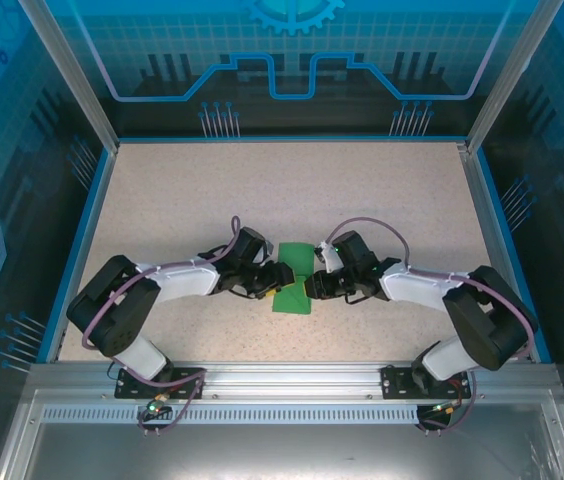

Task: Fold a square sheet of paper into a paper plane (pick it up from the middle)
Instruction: Turn over the paper at the center of the table.

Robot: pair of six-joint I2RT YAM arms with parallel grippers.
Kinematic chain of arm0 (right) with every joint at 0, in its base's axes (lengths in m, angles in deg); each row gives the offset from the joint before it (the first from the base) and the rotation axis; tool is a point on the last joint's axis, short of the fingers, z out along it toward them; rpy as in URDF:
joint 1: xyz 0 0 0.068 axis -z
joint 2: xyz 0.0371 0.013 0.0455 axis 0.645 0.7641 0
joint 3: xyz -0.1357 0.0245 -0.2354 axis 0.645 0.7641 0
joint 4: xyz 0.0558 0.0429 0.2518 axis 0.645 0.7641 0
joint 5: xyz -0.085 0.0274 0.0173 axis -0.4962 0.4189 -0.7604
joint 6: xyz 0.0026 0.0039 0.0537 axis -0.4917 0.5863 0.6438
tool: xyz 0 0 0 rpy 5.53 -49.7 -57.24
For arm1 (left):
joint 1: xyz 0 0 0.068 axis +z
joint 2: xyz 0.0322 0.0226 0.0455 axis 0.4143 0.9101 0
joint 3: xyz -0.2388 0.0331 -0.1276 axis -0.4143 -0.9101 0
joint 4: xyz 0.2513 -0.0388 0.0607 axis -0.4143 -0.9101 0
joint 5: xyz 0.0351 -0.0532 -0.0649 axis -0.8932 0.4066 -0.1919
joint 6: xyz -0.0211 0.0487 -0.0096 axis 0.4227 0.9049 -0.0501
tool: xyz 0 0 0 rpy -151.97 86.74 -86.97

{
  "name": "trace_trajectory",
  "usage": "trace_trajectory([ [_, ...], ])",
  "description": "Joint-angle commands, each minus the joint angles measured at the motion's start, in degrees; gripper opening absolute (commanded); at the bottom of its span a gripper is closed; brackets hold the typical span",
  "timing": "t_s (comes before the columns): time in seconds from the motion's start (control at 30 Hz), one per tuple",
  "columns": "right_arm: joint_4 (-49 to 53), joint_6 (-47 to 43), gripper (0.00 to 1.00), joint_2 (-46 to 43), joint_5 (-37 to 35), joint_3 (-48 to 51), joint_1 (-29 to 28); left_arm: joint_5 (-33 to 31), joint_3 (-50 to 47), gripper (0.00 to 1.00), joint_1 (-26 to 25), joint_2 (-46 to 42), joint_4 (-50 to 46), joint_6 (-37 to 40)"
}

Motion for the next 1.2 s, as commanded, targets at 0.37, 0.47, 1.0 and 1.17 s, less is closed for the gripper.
trace_trajectory([
  [0.37, -4.1, -0.7, 0.13, 5.3, 2.8, -2.2, 1.9, -3.0, -2.1, 0.56, -1.3, -0.8, 1.1, -0.9],
  [0.47, -6.4, 0.9, 0.08, 4.8, 4.4, -1.1, 2.6, -3.3, -2.4, 0.59, -1.2, -1.5, 0.8, -0.9],
  [1.0, -19.2, 9.1, 0.03, 1.8, 12.7, 4.9, 6.5, -1.0, -5.1, 0.67, -1.3, -1.7, 14.3, -9.9],
  [1.17, -18.9, 9.0, 0.03, 1.1, 13.1, 5.3, 6.7, -2.3, -5.6, 0.63, -1.2, -0.8, 16.8, -11.2],
])
